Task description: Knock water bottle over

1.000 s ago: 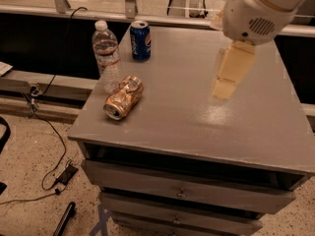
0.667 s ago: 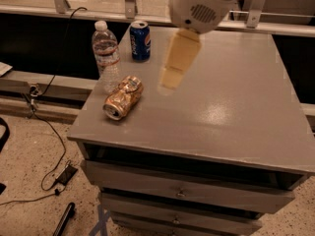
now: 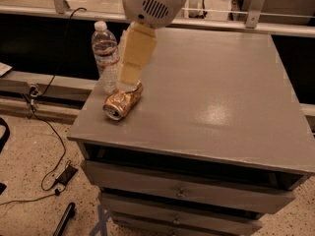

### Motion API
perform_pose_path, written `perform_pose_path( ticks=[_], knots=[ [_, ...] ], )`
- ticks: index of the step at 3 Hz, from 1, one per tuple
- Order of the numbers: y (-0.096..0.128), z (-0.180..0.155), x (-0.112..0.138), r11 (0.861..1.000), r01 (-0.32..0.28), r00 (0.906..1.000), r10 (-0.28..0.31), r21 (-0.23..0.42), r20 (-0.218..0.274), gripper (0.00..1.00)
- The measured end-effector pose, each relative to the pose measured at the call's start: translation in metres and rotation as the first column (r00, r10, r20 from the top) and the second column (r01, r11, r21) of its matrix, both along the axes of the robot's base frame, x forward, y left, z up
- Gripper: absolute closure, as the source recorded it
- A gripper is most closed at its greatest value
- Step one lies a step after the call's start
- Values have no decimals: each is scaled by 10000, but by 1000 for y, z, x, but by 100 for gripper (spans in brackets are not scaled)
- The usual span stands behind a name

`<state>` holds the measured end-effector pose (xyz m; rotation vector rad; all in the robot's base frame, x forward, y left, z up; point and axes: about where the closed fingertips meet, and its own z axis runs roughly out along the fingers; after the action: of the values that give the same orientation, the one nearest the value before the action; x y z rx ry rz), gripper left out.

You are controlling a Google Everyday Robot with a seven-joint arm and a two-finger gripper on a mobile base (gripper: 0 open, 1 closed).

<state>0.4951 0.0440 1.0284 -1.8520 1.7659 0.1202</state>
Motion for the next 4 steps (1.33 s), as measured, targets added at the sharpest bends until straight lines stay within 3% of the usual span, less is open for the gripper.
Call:
perform_pose_path(
  ticks=[1, 2, 3, 4],
  knots=[
    [3, -3, 10, 9987, 244, 9995, -252, 447, 174, 0],
    [9, -29, 11, 9908, 118, 9997, -145, 1349, 191, 0],
    [6, -56, 12, 9591, -47, 9995, -41, 2830, 302, 0],
    [1, -36, 20, 9328, -26, 9943, -361, 3605, 1005, 0]
  ],
)
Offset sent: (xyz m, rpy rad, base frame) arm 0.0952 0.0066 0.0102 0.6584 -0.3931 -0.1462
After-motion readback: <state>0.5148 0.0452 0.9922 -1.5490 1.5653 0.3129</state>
